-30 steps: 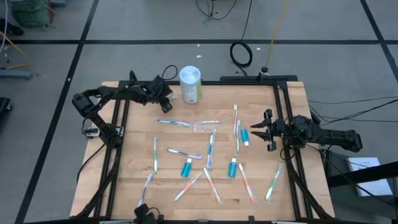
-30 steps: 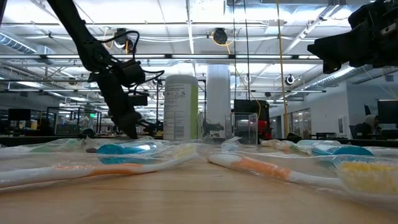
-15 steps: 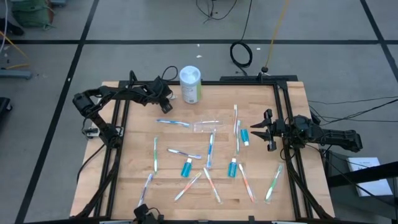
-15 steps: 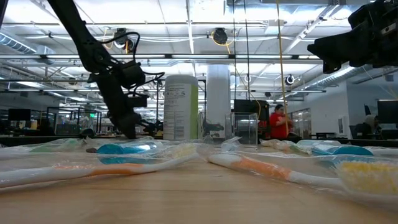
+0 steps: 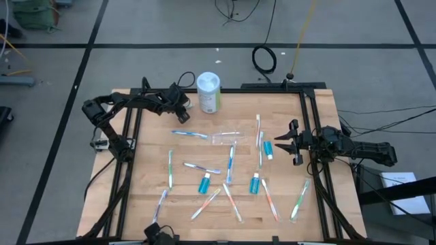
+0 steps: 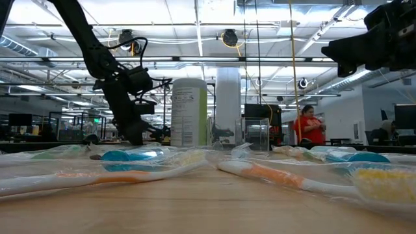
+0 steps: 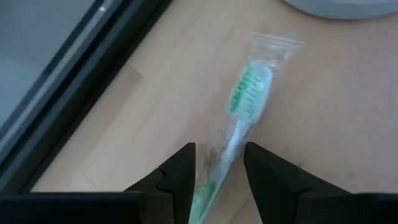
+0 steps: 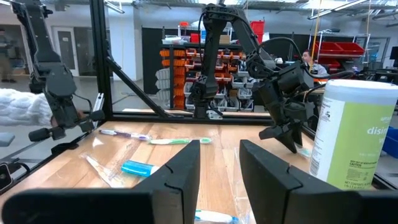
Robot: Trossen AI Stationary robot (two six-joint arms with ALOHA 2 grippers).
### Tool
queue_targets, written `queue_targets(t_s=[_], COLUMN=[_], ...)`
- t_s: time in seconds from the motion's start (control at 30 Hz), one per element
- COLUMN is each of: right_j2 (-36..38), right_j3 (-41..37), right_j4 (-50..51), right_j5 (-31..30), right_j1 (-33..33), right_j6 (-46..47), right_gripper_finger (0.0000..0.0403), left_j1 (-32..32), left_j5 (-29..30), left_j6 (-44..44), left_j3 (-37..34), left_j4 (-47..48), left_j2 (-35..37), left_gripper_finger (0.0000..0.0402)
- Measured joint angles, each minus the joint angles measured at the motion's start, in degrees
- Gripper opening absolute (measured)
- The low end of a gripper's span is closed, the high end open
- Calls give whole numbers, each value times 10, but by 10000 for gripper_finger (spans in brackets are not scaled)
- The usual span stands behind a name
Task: Pick & Place toothbrushing station
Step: Put the green toothbrush into the transparent organizer
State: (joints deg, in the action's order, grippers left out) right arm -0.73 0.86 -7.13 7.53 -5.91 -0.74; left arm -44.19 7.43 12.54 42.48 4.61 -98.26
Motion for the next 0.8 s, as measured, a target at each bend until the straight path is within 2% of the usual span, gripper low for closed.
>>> queue_targets(t_s=[0.1,0.3,0.43,0.53,0.7,0.8], right_j2=[0,0,0,0,0,0], right_j3=[0,0,0,0,0,0], right_j4=[-1,0,3,6,6,6], right_j5=[0,0,0,0,0,0], right_j1=[0,0,0,0,0,0], right_j6=[-1,0,0,3,16,18], right_gripper_finger=[105,105,105,105,105,105], left_j1=[8,20,27,42,77,108], left_j5=[-2,13,23,53,78,78], left_j6=[10,18,-13,-27,-68,-129], left_j3=[-2,-3,-3,-2,-2,-2], left_j4=[8,24,35,63,64,44], left_j2=[16,40,62,93,187,249], left_gripper_finger=[113,13,15,5,4,4])
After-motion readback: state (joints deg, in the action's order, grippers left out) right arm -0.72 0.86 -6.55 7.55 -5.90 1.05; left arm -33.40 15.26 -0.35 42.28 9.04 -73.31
